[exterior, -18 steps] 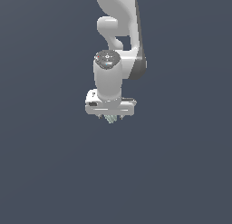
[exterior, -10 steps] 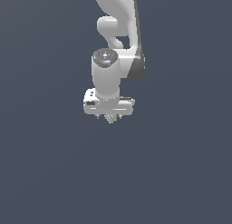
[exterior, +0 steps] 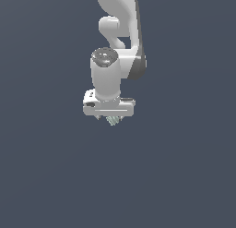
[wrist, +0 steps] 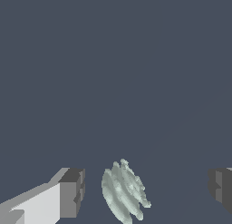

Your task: Pick up the object and move it to a goal position.

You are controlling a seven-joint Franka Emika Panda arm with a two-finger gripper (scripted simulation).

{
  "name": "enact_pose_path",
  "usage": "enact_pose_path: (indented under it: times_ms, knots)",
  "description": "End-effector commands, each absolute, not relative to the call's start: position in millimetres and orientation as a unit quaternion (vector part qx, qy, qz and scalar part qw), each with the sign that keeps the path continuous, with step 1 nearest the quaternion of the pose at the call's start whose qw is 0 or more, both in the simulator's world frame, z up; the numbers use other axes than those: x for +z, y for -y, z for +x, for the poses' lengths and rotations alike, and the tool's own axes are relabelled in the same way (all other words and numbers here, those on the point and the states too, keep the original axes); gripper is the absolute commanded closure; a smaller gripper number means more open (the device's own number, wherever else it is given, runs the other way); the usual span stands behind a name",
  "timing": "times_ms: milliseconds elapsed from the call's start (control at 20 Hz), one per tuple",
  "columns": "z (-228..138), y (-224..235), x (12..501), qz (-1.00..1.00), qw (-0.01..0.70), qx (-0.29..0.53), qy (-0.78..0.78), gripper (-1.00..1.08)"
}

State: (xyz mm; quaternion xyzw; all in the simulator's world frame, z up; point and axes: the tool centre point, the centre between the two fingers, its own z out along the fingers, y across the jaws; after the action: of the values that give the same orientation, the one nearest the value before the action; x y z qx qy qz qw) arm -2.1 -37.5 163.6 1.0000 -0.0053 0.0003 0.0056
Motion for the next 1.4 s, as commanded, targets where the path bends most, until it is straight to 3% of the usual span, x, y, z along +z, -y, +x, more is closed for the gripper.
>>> enact_pose_path:
  times_ms: [0, 600, 1350]
  knots:
    - [-3, 38, 163, 1.0, 0.006, 0.0, 0.003, -0.92]
    - [-22, 37, 146, 0.998, 0.005, 0.0, -0.07, -0.92]
    - [-73, 33, 108, 0.969, 0.001, 0.0, -0.248, -0.92]
